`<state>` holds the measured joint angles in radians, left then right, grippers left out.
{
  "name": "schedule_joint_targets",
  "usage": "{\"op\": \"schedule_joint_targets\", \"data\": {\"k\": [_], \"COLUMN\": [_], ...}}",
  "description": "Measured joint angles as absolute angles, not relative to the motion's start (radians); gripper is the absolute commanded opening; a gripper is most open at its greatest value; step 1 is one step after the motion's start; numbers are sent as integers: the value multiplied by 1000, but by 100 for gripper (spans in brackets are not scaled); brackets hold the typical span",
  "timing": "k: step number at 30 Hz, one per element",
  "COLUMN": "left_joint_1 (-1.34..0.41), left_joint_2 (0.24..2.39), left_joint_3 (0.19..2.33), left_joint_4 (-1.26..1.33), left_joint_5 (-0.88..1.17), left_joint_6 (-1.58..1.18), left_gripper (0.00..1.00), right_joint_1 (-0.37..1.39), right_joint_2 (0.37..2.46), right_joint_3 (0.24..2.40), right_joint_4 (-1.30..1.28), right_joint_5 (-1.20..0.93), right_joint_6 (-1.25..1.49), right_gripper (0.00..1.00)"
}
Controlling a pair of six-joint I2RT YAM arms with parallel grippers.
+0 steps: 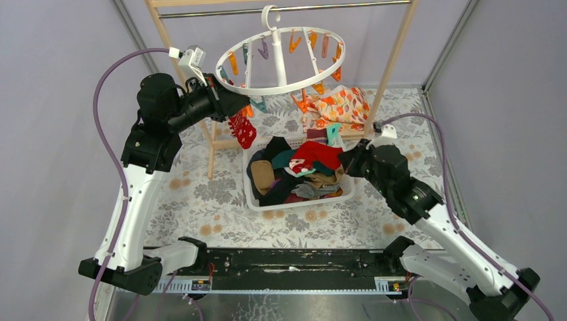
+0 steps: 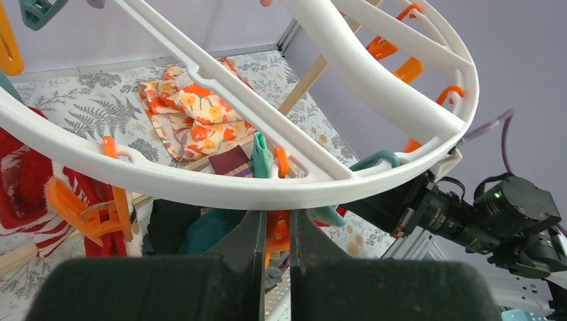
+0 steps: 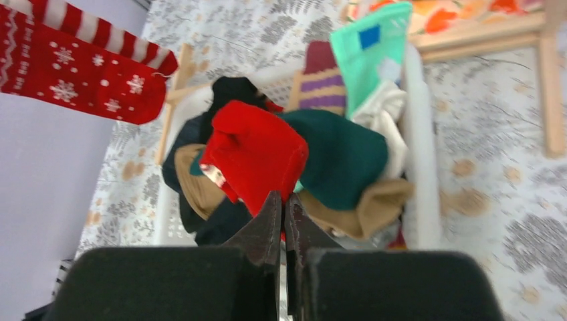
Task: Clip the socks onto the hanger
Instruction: Adjust the sock in the bin, then pick up the sock from the bin.
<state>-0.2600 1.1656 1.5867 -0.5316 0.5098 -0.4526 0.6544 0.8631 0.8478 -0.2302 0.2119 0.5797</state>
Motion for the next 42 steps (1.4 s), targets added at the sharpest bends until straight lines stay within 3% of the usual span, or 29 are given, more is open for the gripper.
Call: {"op": "schedule_joint_targets", "data": {"k": [6, 10, 12, 16, 20, 22, 28, 35, 42], "left_joint_1": [-260, -260, -260, -260, -260, -260, -260, -260, -260], "left_joint_2": [1166, 1166, 1166, 1166, 1166, 1166, 1166, 1166, 1166], "left_joint_3": [1586, 1586, 1586, 1586, 1585, 1584, 1583, 1581, 1581], "left_joint_4": [-532, -531, -531, -531, -531, -531, -531, -531, -531], "left_joint_5": [510, 511, 511, 511, 511, 512, 513, 513, 513], "left_joint_6": [-453, -453, -453, -453, -453, -453, -453, -453, -453], "left_gripper": [0, 0, 0, 0, 0, 0, 0, 0, 0], "right_joint_1": [654, 654, 654, 654, 654, 654, 654, 673, 957], "right_joint_2": [690, 627, 617, 604, 596, 598, 692, 880, 982], "right_joint_3": [831, 830, 819, 774, 772, 786, 841, 866, 879], "right_joint_4": [-424, -531, -577, -683, -767, -794, -745, -471, -339], "right_joint_5": [279, 282, 276, 267, 267, 267, 206, 64, 197], "right_joint_6": [578, 588, 599, 624, 633, 630, 566, 415, 105], "right_gripper": [3, 16, 28, 40, 64, 71, 73, 77, 73]}}
